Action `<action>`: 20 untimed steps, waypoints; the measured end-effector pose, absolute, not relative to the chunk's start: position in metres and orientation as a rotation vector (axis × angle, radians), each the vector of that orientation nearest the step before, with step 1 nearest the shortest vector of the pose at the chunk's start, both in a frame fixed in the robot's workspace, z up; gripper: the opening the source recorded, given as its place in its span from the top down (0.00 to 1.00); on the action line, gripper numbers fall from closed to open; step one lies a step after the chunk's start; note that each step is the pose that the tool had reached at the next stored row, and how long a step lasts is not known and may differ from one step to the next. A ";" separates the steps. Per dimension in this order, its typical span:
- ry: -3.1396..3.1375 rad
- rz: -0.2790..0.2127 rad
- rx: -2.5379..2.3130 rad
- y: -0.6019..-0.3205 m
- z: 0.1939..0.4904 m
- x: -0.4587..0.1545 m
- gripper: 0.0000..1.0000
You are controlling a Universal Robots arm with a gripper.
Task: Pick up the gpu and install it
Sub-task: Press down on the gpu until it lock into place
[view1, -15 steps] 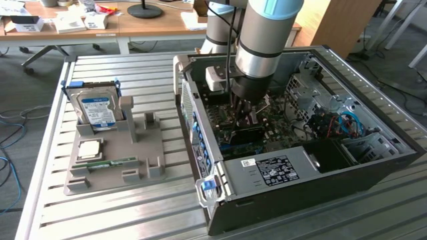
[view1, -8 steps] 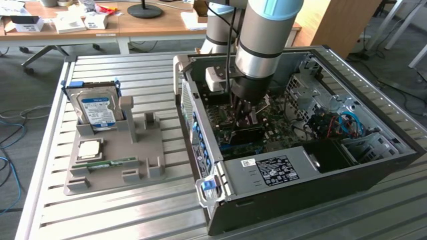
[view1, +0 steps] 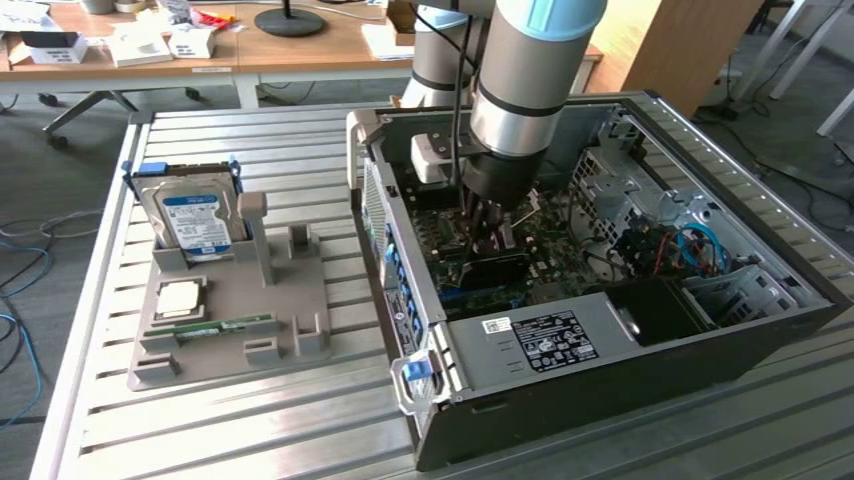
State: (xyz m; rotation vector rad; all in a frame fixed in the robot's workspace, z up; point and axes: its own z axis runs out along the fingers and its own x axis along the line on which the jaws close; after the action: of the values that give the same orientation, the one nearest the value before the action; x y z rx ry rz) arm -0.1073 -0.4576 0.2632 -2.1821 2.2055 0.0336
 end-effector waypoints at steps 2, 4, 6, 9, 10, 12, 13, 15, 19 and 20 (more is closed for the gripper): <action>2.205 0.034 -2.182 -0.458 0.263 -0.107 0.89; 2.206 0.034 -2.182 -0.458 0.263 -0.107 0.89; 2.206 0.034 -2.182 -0.458 0.263 -0.107 0.89; 2.206 0.033 -2.182 -0.458 0.262 -0.107 0.89; 2.206 0.034 -2.182 -0.458 0.262 -0.107 0.89; 2.206 0.034 -2.182 -0.458 0.262 -0.108 0.89; 2.206 0.034 -2.182 -0.458 0.262 -0.108 0.89; 2.206 0.034 -2.182 -0.458 0.261 -0.108 0.89; 2.206 0.033 -2.182 -0.458 0.260 -0.108 0.89; 2.206 0.034 -2.182 -0.458 0.260 -0.108 0.89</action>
State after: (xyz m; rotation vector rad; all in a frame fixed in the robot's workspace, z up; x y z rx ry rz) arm -0.1078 -0.4577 0.2604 -2.1823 2.2057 0.0336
